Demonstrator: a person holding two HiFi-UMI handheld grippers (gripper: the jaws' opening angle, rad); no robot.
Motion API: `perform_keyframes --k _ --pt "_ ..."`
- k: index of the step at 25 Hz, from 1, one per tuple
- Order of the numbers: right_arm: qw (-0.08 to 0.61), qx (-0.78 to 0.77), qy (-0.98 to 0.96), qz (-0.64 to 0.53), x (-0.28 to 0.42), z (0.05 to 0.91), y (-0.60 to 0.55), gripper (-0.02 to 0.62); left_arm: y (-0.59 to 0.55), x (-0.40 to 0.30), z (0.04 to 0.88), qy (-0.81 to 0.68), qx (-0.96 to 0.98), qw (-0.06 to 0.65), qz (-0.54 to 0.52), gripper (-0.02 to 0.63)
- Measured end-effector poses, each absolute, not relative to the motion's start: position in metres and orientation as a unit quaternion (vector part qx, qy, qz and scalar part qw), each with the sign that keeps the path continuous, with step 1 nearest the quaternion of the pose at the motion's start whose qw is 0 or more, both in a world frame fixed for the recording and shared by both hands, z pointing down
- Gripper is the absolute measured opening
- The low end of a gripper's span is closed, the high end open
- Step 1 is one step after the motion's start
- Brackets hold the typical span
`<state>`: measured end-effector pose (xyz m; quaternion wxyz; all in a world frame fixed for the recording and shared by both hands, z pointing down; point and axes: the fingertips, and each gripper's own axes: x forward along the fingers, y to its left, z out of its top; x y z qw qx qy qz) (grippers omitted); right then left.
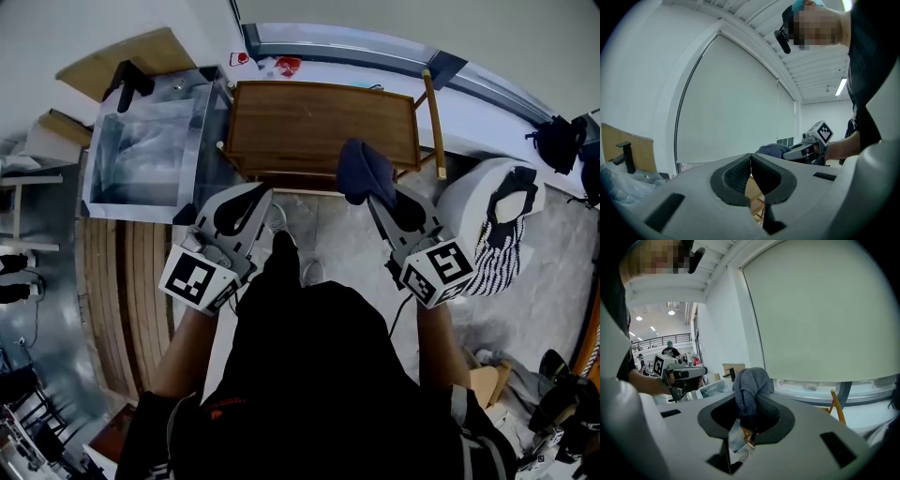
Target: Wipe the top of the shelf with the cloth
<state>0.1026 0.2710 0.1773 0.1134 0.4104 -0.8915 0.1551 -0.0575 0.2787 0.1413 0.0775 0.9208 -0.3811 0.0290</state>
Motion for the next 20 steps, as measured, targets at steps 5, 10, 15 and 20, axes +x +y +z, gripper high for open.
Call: perform_keyframes --k 5,10,15,20 --pt "0.120 0.411 -0.889 0.162 0.085 0.188 0.236 0.084 0.244 -0.076 0.149 -0.381 0.921 0.079 0.034 0.020" --pt "0.131 0.408 -0.888 0.168 0.062 0.198 0.195 0.084 0.206 -0.095 0.158 -0.380 0.920 0.087 0.038 0.020" --pt "0.142 0.410 -0.885 0.171 0.041 0.207 0.156 0.085 0.168 -0.113 0.167 -0.370 0.923 0.095 0.038 0.020" --pt "0.155 0.411 -0.881 0.176 0.020 0.213 0.125 0.084 0.139 -0.131 0.175 -0.363 0.925 0.106 0.033 0.018"
